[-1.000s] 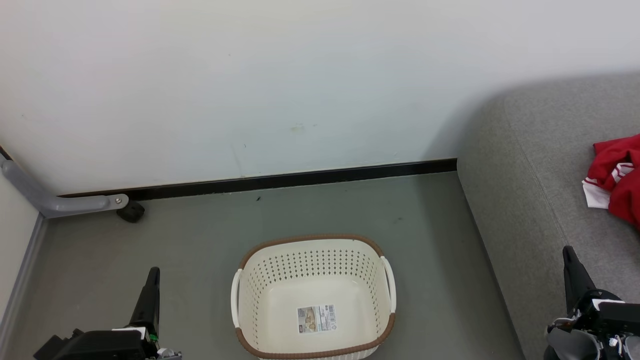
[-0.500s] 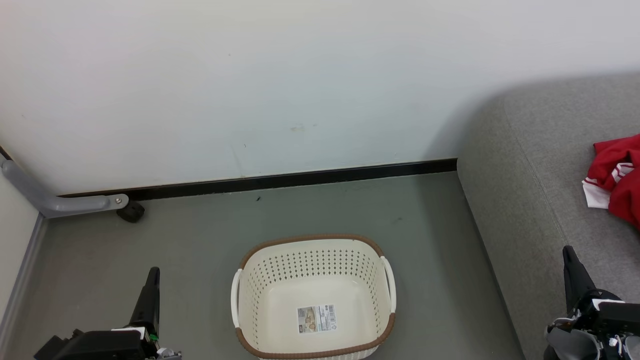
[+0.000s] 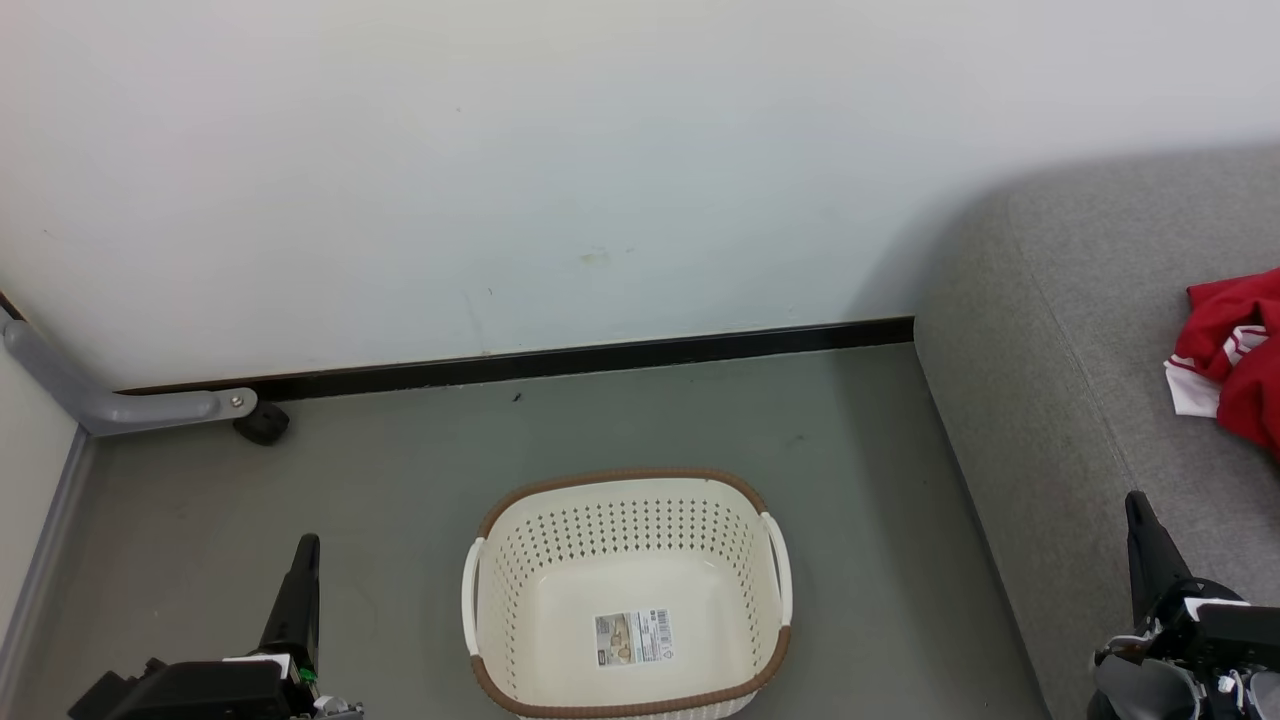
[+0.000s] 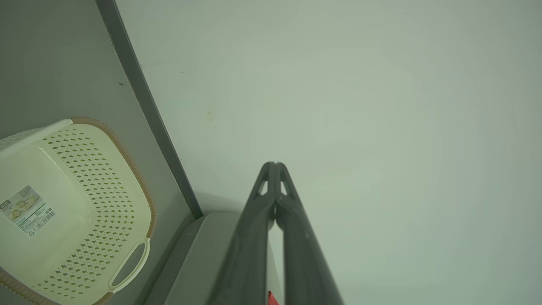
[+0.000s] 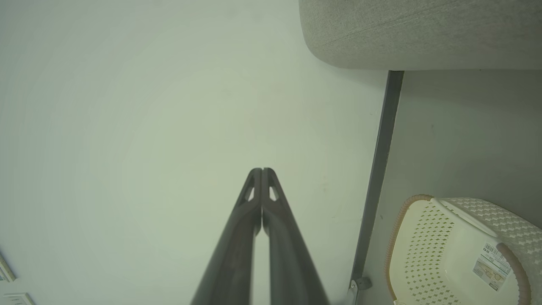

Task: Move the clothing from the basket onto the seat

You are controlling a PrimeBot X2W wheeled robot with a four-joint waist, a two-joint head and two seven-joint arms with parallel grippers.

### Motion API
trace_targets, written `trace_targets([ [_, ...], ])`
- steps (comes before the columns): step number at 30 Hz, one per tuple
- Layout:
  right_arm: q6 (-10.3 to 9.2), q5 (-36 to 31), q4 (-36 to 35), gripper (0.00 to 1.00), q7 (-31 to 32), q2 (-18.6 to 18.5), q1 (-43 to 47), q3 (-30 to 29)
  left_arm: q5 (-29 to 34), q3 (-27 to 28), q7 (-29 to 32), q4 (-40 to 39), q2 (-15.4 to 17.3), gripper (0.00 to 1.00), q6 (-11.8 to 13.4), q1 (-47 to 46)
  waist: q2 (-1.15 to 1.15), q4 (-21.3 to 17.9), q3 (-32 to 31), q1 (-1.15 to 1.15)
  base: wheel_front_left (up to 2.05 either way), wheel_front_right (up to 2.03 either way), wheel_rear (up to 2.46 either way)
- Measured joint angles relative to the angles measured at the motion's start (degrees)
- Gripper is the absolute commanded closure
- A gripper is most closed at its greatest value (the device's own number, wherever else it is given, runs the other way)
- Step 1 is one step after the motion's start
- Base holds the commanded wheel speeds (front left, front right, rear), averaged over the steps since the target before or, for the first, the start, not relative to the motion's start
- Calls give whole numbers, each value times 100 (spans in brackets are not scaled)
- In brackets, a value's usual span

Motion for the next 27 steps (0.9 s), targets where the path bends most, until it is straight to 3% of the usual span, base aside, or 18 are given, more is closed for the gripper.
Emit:
trace_targets([
  [27,0,1,-3,100,0,0,0,1,0,-1,0,-1,0,100,0,0,0,0,1,0,0,0,0],
])
